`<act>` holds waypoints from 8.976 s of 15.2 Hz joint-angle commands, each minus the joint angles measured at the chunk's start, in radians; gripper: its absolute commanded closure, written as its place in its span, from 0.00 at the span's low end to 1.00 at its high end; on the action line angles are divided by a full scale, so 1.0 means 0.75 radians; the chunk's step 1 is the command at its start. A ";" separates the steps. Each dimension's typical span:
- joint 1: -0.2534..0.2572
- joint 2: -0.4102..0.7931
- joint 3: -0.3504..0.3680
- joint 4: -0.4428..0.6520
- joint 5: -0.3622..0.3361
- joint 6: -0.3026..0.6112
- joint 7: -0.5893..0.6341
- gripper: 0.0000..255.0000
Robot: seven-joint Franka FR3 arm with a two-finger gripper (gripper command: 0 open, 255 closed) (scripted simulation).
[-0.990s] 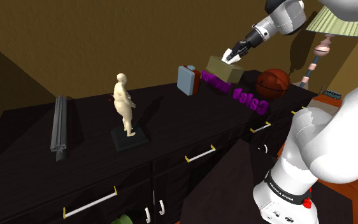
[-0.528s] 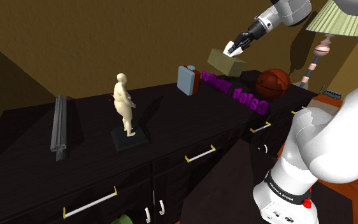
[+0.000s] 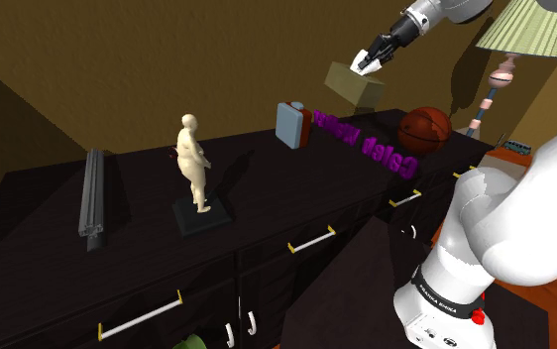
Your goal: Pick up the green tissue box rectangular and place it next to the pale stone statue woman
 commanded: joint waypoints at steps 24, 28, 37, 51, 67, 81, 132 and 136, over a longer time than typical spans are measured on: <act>-0.100 -0.168 0.449 -0.028 -0.105 0.015 0.408 1.00; -0.118 -0.222 0.598 -0.133 -0.120 0.107 0.527 1.00; -0.103 -0.257 0.882 -0.274 -0.118 0.292 0.785 1.00; -0.031 -0.091 1.262 -0.238 -0.130 0.529 1.190 1.00; 0.027 0.368 1.638 0.190 -0.394 0.637 1.736 1.00; 0.153 0.734 1.742 0.544 -0.692 0.635 2.063 1.00; 0.253 0.950 1.564 -0.078 -1.019 1.469 2.380 1.00; 0.290 0.993 1.515 -0.090 -1.065 1.526 2.428 1.00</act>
